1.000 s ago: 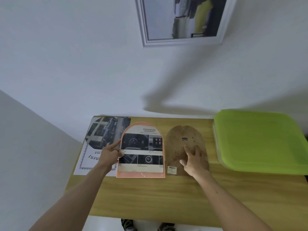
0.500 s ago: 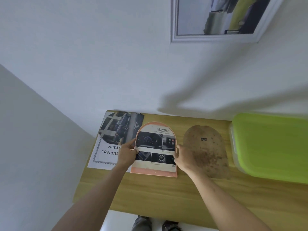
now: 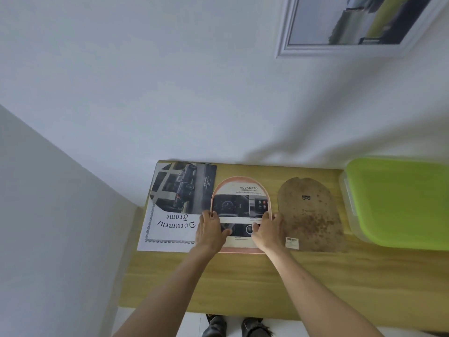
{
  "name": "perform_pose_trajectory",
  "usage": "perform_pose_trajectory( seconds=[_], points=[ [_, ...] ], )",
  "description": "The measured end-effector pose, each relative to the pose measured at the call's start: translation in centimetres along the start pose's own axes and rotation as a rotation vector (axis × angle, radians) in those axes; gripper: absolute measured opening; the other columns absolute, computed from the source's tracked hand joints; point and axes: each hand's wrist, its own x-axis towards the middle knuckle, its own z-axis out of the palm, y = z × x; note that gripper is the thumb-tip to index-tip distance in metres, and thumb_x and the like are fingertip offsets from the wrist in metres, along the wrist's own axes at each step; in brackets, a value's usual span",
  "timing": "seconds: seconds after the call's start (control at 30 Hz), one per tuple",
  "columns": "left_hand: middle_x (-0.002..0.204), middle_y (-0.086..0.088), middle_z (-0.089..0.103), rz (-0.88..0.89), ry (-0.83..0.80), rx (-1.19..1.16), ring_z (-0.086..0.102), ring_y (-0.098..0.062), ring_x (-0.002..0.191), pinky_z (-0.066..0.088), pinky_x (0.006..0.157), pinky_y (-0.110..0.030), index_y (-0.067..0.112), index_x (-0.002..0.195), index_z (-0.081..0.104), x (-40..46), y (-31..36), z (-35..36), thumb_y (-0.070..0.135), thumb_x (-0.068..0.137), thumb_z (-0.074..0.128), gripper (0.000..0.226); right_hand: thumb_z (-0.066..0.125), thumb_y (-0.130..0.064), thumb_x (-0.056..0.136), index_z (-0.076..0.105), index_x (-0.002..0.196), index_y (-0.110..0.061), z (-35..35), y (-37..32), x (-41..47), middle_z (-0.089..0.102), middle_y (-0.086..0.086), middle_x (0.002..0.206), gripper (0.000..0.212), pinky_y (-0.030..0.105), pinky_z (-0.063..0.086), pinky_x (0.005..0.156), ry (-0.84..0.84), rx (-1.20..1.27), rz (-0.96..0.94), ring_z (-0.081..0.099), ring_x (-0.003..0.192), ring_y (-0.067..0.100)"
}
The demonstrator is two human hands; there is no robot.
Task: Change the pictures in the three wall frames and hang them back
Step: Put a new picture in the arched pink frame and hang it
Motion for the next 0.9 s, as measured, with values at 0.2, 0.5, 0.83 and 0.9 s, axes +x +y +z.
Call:
perform_pose_trajectory(
  seconds=[0.2, 0.5, 0.83, 0.9],
  points=[
    [0.136, -0.008, 0.034, 0.013, 0.029, 0.007, 0.039, -0.026, 0.124, 0.043, 0.103, -0.037, 0.006, 0.138, 0.042, 0.1, -0.3, 0.3, 0.043, 0.088, 0.067, 0.068, 0.049, -0.04, 0.096, 0.064, 0.124, -0.013, -0.1, -0.9, -0.5, 0.041, 0.019, 0.141, 0.041, 0.04, 0.042, 0.1, 0.083, 0.121, -0.025, 0.039, 0.131, 0.032],
    [0.135, -0.007, 0.034, 0.04, 0.052, -0.044, 0.04, -0.026, 0.124, 0.043, 0.102, -0.037, 0.006, 0.134, 0.045, 0.1, -0.6, 0.3, 0.043, 0.088, 0.067, 0.063, 0.075, -0.017, 0.08, 0.047, 0.119, -0.023, -1.6, -1.9, -1.4, 0.064, -0.002, 0.108, 0.049, 0.028, 0.053, 0.063, 0.096, 0.838, 0.111, 0.065, 0.083, 0.013],
    [0.115, -0.003, 0.055, 0.101, 0.152, -0.471, 0.057, -0.021, 0.107, 0.051, 0.093, -0.04, 0.018, 0.118, 0.06, 0.2, -1.2, -1.6, 0.042, 0.097, 0.049, 0.034, 0.076, 0.0, 0.079, 0.06, 0.11, -0.021, -5.4, 0.2, -1.2, 0.074, 0.004, 0.104, 0.04, 0.051, 0.057, 0.085, -0.111, 1.076, 0.1, 0.072, 0.092, 0.028],
    [0.104, -0.003, 0.065, 0.076, 0.151, -0.675, 0.066, -0.016, 0.089, 0.057, 0.077, -0.032, 0.016, 0.113, 0.064, 0.2, -0.7, -2.9, 0.032, 0.098, 0.054, 0.025, 0.076, -0.001, 0.08, 0.059, 0.112, -0.019, -6.3, 0.9, -1.6, 0.074, 0.004, 0.103, 0.04, 0.044, 0.058, 0.076, -0.101, 1.079, 0.093, 0.073, 0.089, 0.025]
  ],
)
